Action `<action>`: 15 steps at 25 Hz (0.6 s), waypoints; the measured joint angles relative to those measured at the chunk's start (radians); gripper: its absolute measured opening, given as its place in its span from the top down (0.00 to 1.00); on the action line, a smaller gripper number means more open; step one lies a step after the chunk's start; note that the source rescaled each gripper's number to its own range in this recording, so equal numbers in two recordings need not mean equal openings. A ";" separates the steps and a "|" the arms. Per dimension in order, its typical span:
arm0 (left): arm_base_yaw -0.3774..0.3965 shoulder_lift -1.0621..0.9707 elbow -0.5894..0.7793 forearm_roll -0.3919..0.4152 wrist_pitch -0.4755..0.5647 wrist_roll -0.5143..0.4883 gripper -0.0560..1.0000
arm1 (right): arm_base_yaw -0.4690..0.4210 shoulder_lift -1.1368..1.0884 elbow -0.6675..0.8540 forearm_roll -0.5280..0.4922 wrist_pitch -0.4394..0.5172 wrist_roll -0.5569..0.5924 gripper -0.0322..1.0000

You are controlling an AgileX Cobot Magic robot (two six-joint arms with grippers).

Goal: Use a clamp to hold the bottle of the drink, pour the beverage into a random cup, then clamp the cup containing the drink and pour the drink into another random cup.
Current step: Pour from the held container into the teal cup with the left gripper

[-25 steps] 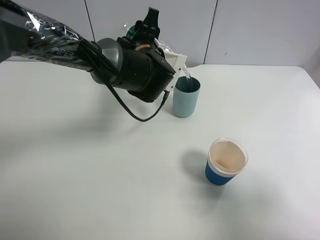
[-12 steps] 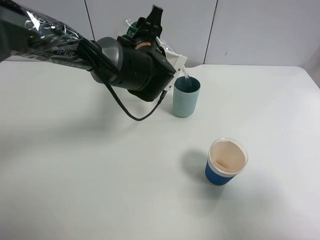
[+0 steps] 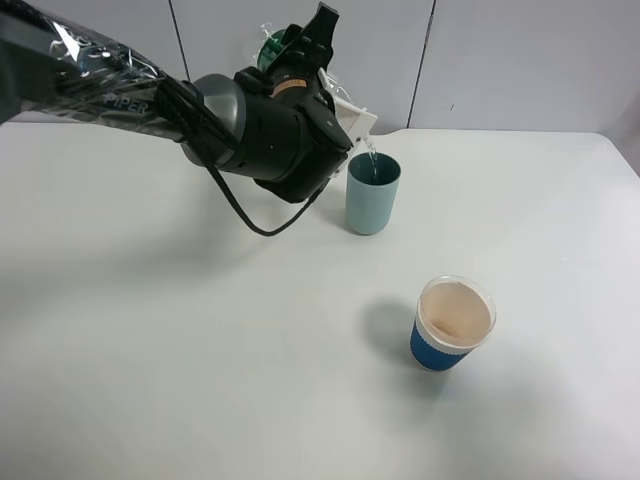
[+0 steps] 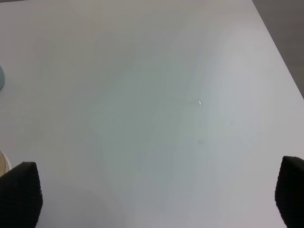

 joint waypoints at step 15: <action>0.000 0.000 0.000 0.177 -0.022 0.026 0.88 | 0.000 0.000 0.000 0.000 0.000 0.000 0.00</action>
